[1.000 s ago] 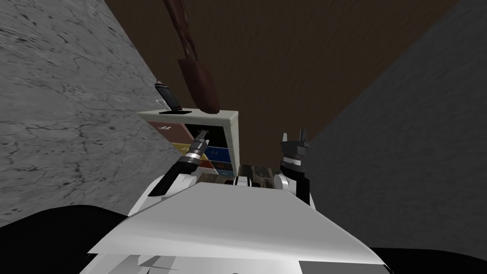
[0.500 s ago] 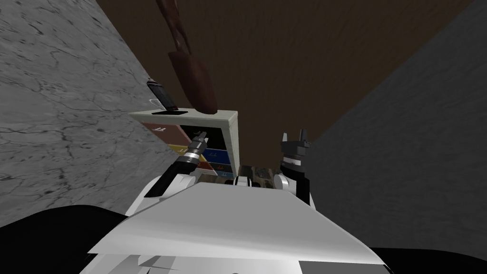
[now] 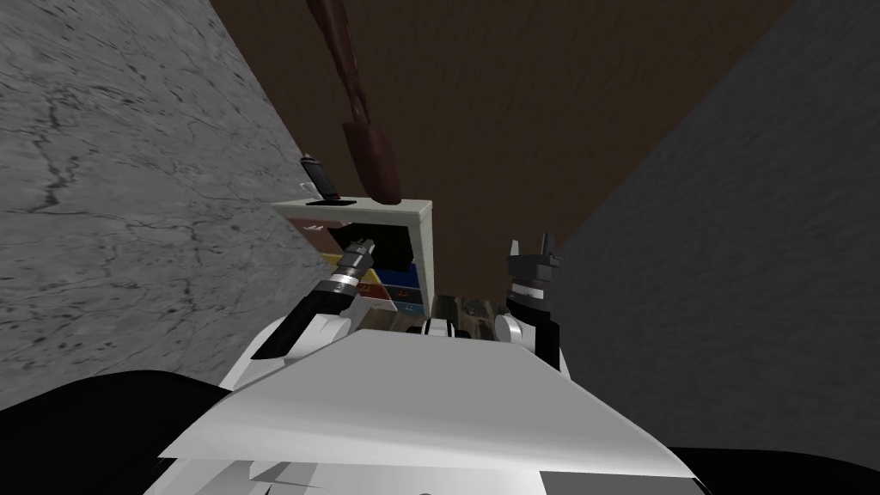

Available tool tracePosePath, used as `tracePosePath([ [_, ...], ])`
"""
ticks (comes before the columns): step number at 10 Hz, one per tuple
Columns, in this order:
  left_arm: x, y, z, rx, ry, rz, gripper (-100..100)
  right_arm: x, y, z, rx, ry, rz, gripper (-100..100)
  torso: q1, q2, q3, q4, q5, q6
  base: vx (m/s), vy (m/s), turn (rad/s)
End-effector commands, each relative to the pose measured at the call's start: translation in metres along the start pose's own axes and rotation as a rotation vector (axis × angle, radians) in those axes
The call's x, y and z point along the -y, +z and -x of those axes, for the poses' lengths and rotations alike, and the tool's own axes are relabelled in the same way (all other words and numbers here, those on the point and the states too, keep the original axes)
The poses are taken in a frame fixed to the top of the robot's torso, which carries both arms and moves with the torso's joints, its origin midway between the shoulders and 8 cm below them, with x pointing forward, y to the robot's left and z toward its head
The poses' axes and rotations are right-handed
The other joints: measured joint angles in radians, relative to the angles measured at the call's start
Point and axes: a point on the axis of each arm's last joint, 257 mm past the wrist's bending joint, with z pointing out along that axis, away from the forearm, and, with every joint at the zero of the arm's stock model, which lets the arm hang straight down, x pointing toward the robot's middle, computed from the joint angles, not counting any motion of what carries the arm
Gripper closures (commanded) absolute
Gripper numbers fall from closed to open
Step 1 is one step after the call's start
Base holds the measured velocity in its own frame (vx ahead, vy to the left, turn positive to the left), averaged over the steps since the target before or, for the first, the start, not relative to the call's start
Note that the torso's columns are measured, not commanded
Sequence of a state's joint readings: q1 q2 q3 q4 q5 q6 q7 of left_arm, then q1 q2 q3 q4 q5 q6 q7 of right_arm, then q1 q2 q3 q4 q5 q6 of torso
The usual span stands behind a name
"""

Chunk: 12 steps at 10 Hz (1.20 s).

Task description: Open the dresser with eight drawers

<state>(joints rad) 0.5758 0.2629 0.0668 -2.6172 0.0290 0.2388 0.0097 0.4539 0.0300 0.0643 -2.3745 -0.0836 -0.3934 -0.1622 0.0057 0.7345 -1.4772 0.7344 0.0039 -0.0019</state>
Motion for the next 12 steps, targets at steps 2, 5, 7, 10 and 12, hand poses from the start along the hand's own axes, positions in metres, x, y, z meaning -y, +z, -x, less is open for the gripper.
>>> tracePosePath([
  [2,-0.004,-0.001,-0.002,-0.007,-0.001,0.014,100,0.000,0.000,0.000,0.000,0.000,0.000,0,-0.003,-0.002,-0.002,0.000,-0.001,0.001,-0.136,0.005,0.028],
  [5,0.002,0.007,0.001,-0.012,-0.001,0.005,-100,0.000,0.000,0.000,0.000,0.000,0.000,0,0.000,0.002,0.002,-0.002,0.002,0.001,-0.171,0.007,0.013],
  [7,0.010,0.018,0.006,-0.016,0.002,0.000,-100,0.000,0.000,0.000,0.000,0.000,0.000,0,-0.003,-0.010,-0.007,-0.002,-0.002,0.003,-0.020,-0.023,-0.011],
  [10,0.016,0.029,0.012,-0.016,0.005,0.005,-100,0.000,0.000,0.000,0.000,0.000,0.000,0,-0.006,0.003,0.001,0.003,-0.004,0.002,-0.006,-0.017,-0.004],
  [12,0.019,0.035,0.015,-0.015,0.007,0.007,-100,0.000,0.000,0.000,0.000,0.000,0.000,0,-0.006,0.006,0.003,0.005,-0.005,0.003,-0.038,-0.020,-0.005],
])
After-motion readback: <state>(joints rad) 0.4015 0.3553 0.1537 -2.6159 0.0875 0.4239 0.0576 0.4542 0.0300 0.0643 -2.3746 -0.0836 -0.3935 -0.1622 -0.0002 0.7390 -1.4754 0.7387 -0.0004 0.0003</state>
